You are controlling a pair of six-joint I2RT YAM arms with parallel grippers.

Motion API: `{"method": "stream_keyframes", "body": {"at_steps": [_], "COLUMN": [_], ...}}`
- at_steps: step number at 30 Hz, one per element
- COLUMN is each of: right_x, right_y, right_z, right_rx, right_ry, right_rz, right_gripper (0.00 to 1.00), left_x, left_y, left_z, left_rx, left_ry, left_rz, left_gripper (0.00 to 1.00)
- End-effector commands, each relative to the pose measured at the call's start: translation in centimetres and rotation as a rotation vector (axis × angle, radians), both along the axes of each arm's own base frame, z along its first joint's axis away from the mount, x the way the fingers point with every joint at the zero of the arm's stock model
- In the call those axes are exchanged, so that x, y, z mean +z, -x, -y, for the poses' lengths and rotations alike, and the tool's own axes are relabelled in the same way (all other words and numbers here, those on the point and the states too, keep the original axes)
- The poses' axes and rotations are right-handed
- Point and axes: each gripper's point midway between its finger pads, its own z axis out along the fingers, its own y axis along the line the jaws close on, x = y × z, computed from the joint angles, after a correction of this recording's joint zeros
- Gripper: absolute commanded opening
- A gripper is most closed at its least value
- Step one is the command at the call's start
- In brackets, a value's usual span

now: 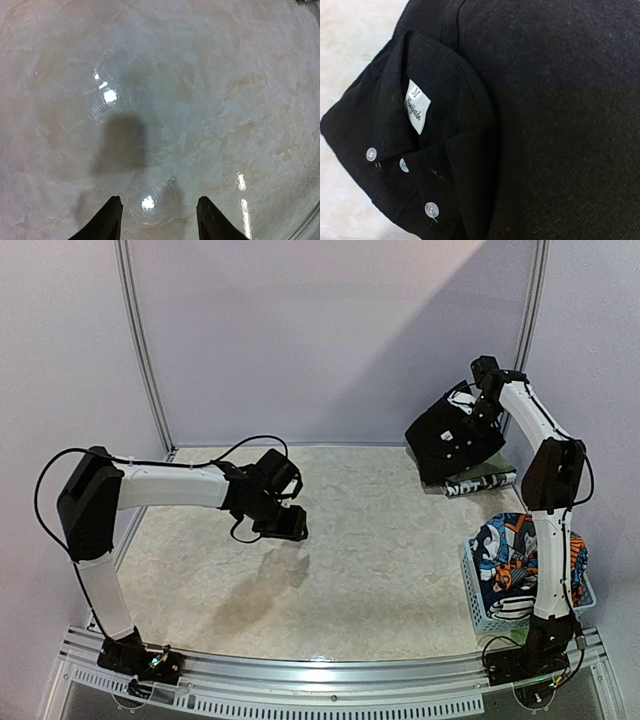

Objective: Fold and stack the mixed laundry pile
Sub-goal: Place the square-folded shirt at the corner of the board.

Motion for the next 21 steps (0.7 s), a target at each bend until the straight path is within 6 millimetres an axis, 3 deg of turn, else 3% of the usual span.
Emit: {"method": "stream_keyframes", "body": {"at_steps": [1, 5, 8, 14, 16, 17, 20, 21], "right_x": [2.6, 1.2, -1.0, -5.1, -5.9, -6.3, -6.5, -6.3], "right_y": [-2.1, -3.4, -4.4, -6.5, -7.0, -7.3, -7.7, -7.8], "right_z": [3.4, 5.6, 8.5, 10.7, 11.2, 11.5, 12.3, 12.6], "right_rx": [-0.074, -0.109, -0.158, -0.205, -0.219, -0.229, -0.260, -0.273], "right_ry": [0.040, 0.060, 0.080, 0.123, 0.141, 0.151, 0.169, 0.171], "right_rz": [0.127, 0.142, 0.141, 0.157, 0.168, 0.175, 0.206, 0.217], "right_gripper": [0.00, 0.00, 0.00, 0.04, 0.17, 0.31, 0.57, 0.61], "left_x": [0.6, 0.3, 0.0, -0.1, -0.2, -0.2, -0.3, -0.3], "left_y": [0.2, 0.3, 0.4, 0.8, 0.9, 1.0, 1.1, 1.2], "left_z": [0.7, 1.2, 1.3, 1.2, 1.0, 0.9, 0.8, 0.8], "left_rx": [-0.031, -0.051, -0.056, -0.057, -0.056, -0.054, -0.050, -0.051], "left_ry": [-0.005, 0.000, 0.001, 0.003, -0.001, -0.002, -0.005, -0.005], "left_rz": [0.006, -0.006, -0.018, -0.029, -0.029, -0.029, -0.032, -0.033], "left_gripper": [0.52, 0.52, 0.52, 0.52, 0.52, 0.52, 0.52, 0.52]}}
